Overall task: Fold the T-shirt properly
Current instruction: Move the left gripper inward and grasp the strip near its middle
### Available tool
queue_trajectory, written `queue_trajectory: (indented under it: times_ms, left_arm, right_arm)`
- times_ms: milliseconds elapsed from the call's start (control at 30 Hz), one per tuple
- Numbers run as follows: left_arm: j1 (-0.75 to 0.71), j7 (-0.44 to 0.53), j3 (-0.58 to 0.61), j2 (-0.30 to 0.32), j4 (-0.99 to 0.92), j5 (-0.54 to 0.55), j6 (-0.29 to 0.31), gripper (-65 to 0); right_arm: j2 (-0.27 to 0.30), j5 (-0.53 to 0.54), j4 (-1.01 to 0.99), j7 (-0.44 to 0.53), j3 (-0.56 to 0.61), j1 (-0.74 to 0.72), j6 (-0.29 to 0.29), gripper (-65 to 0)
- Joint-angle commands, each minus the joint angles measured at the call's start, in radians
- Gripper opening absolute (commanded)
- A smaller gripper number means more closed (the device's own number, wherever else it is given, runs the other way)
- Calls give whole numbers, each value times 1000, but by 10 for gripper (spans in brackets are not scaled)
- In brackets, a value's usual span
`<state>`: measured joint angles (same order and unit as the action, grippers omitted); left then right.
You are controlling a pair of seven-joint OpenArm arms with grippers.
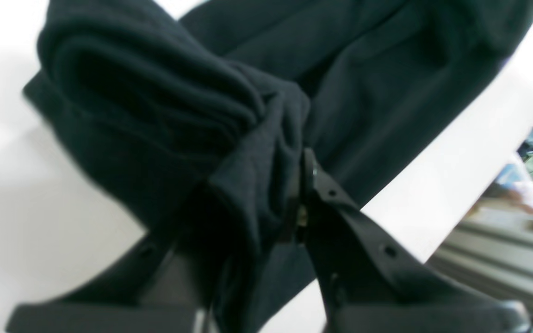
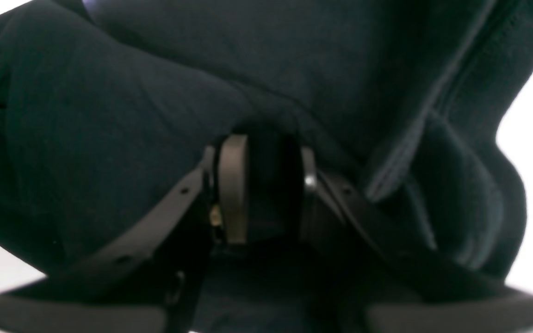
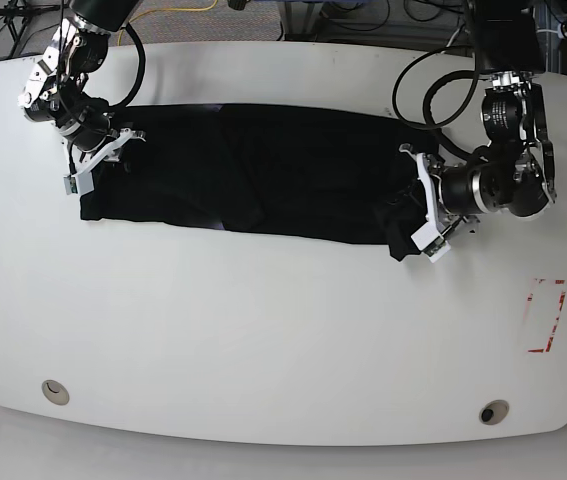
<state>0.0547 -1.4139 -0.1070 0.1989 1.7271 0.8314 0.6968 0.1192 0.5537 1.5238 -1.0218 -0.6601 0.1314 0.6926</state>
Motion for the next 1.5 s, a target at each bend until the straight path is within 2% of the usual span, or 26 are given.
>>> queue_trajectory:
  times_ms: [0, 400, 633, 1167, 1467]
  left_arm:
    - [18, 18, 16, -28, 18, 21, 1, -615]
    - [44, 18, 59, -138, 12, 16, 1, -615]
    - [63, 18, 59, -181, -31, 19, 1, -614]
    - [67, 18, 95, -183, -89, 21, 1, -607]
    - [83, 18, 99, -184, -89, 22, 1, -404]
  right_arm:
    - [9, -8, 10, -15, 0, 0, 6, -512]
    - [9, -8, 10, -15, 0, 11, 6, -512]
    - [9, -8, 10, -15, 0, 12, 6, -512]
    - [9, -5, 10, -15, 0, 9, 6, -512]
    - [9, -2, 10, -15, 0, 9, 6, -512]
